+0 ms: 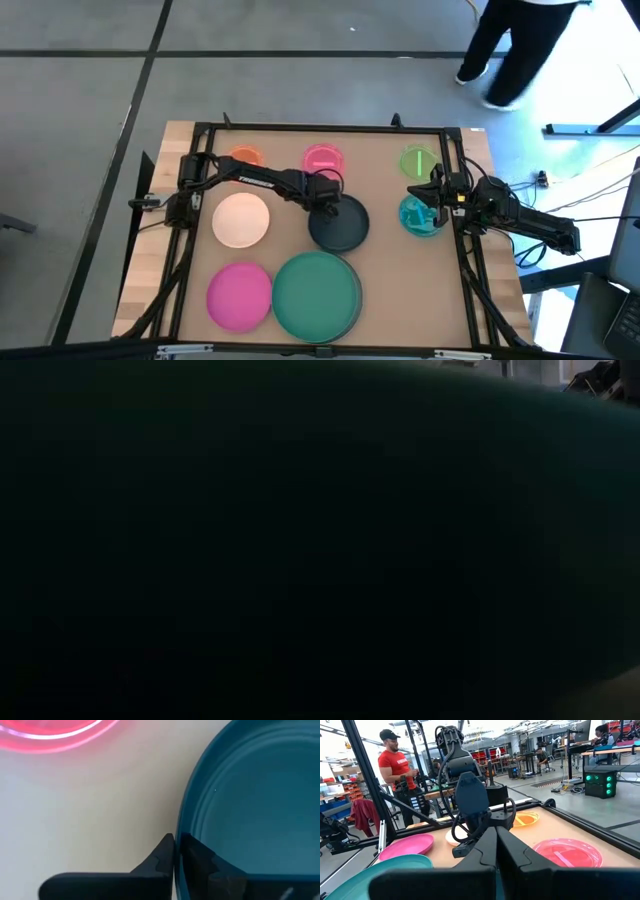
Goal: Stack plastic plates
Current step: Stack the dark blue plate on top of the dark green plate, then adjust the stacked colored plates, then stack the dark pink plate on top of the dark blue plate
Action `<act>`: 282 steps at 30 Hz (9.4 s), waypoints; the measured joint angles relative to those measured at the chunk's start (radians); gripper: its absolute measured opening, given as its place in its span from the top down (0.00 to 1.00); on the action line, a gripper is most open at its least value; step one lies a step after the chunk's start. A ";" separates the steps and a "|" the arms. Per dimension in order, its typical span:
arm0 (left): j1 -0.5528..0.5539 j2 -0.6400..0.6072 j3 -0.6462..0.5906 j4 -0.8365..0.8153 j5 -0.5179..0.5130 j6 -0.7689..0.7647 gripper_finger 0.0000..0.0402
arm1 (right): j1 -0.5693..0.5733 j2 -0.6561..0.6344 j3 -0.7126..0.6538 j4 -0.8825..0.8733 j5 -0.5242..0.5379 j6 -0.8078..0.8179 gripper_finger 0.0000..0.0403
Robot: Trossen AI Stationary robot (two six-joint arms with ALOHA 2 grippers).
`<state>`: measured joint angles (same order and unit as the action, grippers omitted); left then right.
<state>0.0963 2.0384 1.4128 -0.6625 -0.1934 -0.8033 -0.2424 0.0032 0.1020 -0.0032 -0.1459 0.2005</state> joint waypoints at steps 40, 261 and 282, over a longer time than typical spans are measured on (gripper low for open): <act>-0.363 -0.220 0.227 -0.178 -0.104 0.121 0.97 | 0.000 0.001 0.000 -0.015 0.031 0.002 0.99; -0.864 -0.584 -0.294 -0.570 0.000 -0.941 0.65 | 0.000 0.008 0.000 -0.102 0.105 -0.048 0.99; -0.836 -0.644 -0.636 -0.214 0.209 -0.797 0.65 | 0.000 0.008 0.000 -0.106 0.118 -0.070 0.99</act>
<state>-0.7399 1.3941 0.7770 -0.8762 0.0160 -1.6001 -0.2424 0.0109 0.1024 -0.1097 -0.0277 0.1307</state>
